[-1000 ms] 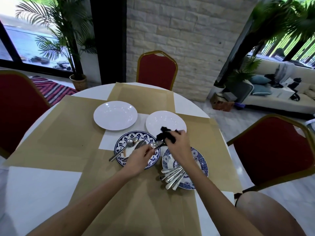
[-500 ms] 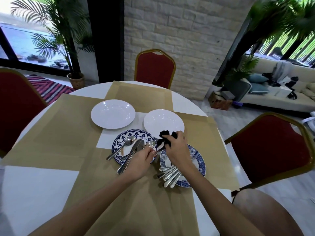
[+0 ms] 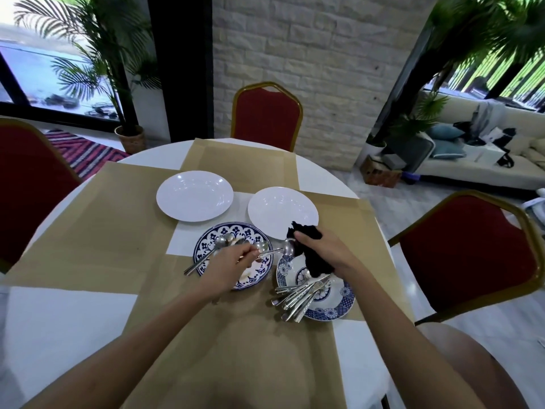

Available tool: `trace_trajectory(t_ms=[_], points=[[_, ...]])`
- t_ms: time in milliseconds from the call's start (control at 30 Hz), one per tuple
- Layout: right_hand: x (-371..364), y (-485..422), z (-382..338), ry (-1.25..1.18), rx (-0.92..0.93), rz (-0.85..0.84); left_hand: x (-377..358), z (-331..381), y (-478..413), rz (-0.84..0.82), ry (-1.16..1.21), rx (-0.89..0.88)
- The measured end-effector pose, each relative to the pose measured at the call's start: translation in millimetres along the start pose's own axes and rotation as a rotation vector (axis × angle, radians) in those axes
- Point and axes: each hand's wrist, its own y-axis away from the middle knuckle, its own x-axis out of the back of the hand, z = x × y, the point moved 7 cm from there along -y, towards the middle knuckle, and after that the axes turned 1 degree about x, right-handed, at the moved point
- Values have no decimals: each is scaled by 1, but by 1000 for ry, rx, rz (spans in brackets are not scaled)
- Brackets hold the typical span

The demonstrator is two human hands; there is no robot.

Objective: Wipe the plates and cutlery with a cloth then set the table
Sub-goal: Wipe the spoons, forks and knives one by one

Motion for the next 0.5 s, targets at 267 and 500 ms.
trace_trajectory(t_ms=[267, 500], points=[[-22, 26, 15, -99, -106, -347, 43, -14, -23, -69, -9, -6], [-64, 24, 36, -427, -159, -169, 17, -44, -11, 238, 328, 375]])
